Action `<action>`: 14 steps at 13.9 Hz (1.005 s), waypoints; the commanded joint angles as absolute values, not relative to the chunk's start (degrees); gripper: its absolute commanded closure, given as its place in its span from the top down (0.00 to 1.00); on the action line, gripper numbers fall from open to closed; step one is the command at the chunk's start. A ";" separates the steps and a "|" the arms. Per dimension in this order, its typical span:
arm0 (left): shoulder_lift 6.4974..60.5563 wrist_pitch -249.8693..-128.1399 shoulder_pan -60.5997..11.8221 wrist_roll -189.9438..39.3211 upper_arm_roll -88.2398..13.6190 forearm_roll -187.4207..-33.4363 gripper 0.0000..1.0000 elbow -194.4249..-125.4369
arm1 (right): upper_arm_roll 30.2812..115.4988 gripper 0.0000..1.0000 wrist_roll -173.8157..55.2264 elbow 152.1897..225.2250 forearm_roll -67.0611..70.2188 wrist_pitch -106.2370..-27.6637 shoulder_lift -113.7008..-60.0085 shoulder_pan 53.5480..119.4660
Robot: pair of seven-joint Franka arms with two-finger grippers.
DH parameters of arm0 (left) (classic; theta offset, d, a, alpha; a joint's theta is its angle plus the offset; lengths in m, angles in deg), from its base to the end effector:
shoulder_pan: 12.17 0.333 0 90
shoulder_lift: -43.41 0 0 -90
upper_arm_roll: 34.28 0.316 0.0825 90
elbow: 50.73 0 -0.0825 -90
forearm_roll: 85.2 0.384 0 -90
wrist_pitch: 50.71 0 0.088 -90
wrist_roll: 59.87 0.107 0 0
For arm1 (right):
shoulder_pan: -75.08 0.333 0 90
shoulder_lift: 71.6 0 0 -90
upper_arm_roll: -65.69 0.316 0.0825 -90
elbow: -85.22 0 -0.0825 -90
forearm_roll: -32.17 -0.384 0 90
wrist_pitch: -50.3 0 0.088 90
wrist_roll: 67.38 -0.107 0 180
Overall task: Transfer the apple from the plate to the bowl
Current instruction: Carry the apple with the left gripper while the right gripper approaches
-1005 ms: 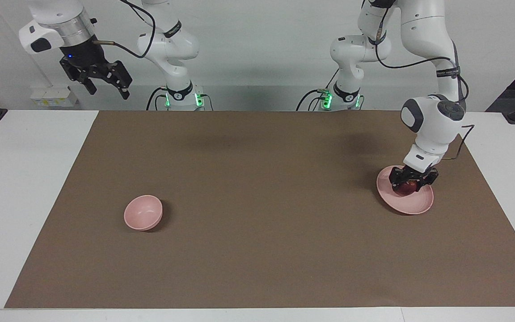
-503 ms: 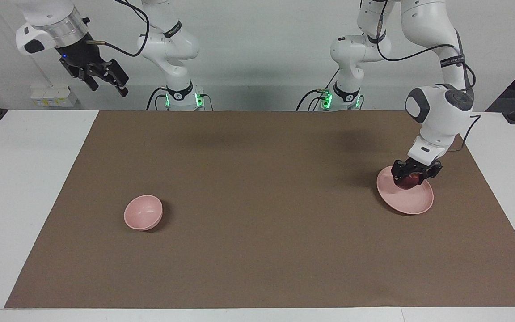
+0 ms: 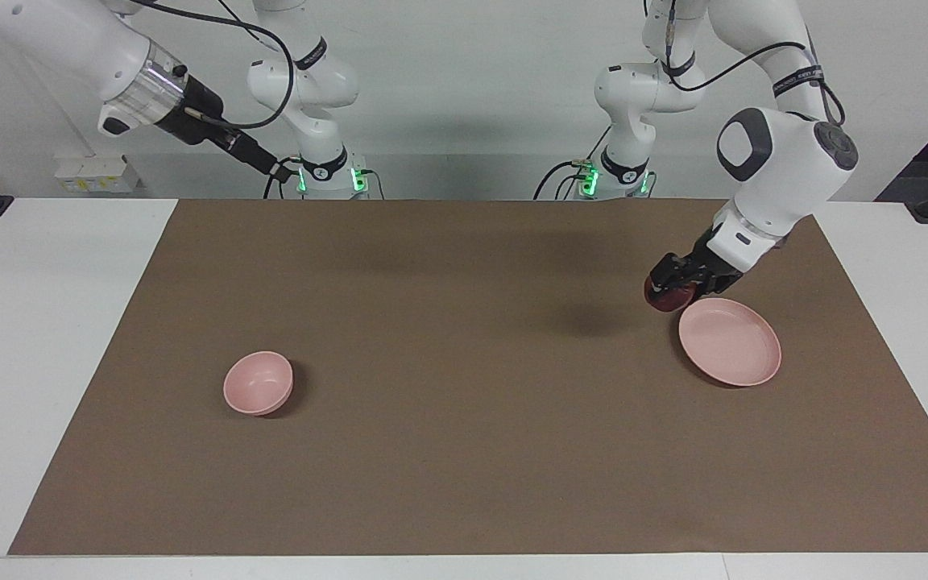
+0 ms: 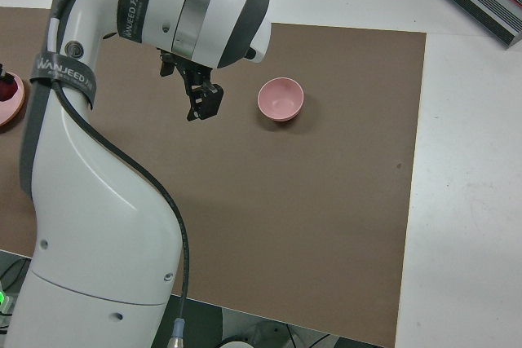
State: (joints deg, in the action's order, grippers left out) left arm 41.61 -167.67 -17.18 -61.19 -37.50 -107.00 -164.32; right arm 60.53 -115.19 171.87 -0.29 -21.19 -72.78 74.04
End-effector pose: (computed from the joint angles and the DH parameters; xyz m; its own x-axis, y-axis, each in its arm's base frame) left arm 0.5585 -0.1014 0.4552 0.9988 0.0472 -0.0099 0.0478 -0.9403 0.3370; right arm 0.5276 0.0131 0.6369 0.5992 -0.5798 -0.5520 -0.7667 -0.6141 -0.1872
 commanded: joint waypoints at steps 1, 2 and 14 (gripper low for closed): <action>41.21 -168.30 -18.06 -65.05 -41.91 -112.95 0.00 -163.23 | 60.50 1.00 -121.94 177.83 -10.06 -26.23 -72.57 74.11; 41.30 -169.35 -18.06 -66.19 -43.58 -116.02 0.00 -163.41 | 60.68 1.00 -123.09 179.86 -12.98 -28.52 -72.65 74.20; 41.92 -204.60 -20.52 -67.25 -61.34 -150.49 0.00 -165.17 | 60.77 1.00 -127.06 192.53 -32.06 -54.10 -75.56 86.33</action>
State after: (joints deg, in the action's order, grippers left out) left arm 41.12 -203.01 -19.97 -66.82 -61.01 -147.82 -164.67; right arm 60.78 -125.73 191.06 -28.83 -51.48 -76.26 85.87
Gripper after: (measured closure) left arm 0.207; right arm 0.000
